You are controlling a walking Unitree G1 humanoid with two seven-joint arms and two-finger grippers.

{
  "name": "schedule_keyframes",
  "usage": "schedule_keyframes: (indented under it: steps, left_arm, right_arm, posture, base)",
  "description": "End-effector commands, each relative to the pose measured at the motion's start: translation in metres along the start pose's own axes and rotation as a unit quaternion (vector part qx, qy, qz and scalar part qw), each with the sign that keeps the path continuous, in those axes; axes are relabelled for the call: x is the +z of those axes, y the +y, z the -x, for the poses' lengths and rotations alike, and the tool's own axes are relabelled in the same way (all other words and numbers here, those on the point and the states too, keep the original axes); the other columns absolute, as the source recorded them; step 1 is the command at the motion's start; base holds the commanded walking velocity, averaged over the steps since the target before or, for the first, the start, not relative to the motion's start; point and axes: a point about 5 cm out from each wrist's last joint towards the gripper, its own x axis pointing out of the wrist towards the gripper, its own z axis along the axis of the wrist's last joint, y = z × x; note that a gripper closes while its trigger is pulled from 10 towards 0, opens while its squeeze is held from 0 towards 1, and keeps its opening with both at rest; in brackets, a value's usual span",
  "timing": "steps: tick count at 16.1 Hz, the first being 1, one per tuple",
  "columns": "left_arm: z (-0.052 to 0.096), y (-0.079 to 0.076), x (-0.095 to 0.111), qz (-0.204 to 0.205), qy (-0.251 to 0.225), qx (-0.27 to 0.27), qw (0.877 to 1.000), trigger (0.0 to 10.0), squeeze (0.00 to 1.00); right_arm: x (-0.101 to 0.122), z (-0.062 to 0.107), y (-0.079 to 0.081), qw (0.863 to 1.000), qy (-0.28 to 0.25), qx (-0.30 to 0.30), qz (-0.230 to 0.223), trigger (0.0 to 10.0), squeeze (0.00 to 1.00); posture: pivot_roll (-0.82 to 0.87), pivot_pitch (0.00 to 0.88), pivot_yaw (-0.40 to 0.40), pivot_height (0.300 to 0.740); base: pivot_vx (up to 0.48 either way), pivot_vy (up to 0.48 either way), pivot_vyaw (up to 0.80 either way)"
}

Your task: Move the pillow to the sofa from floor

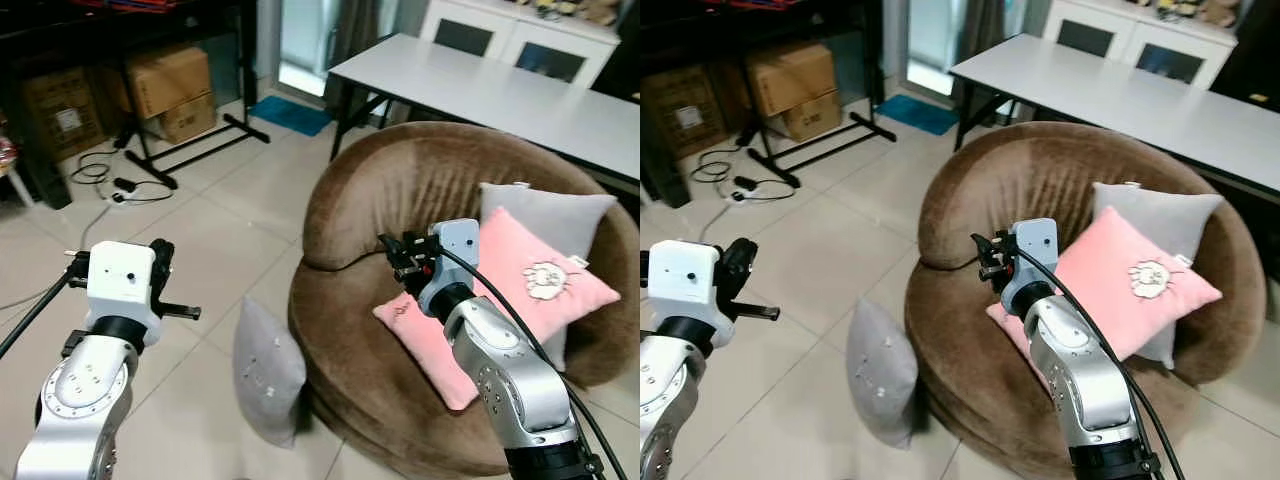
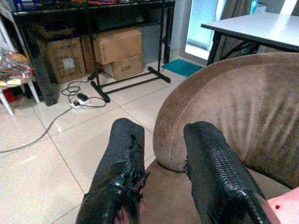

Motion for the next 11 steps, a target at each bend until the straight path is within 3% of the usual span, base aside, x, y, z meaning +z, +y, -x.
schedule_keyframes:
  steps: [1,11]
  left_arm:
    - [-0.0016,-0.0032,0.0018,0.004,-0.006,-0.006,1.0,10.0,0.0]
    - [-0.002,-0.0042,0.0015,0.0,-0.009,-0.011,1.0,10.0,0.0]
  right_arm:
    - [0.0021,0.0009,-0.0049,1.0,-0.003,-0.012,0.01,10.0,0.0]
    - [-0.0007,-0.0022,0.0012,1.0,0.0,0.017,0.018,10.0,0.0]
  posture:
    - [0.03,0.0,-0.074,0.74]
    - [0.04,0.0,-0.079,0.74]
  base:
    - [0.0,0.0,0.8]
    - [0.302,0.0,0.8]
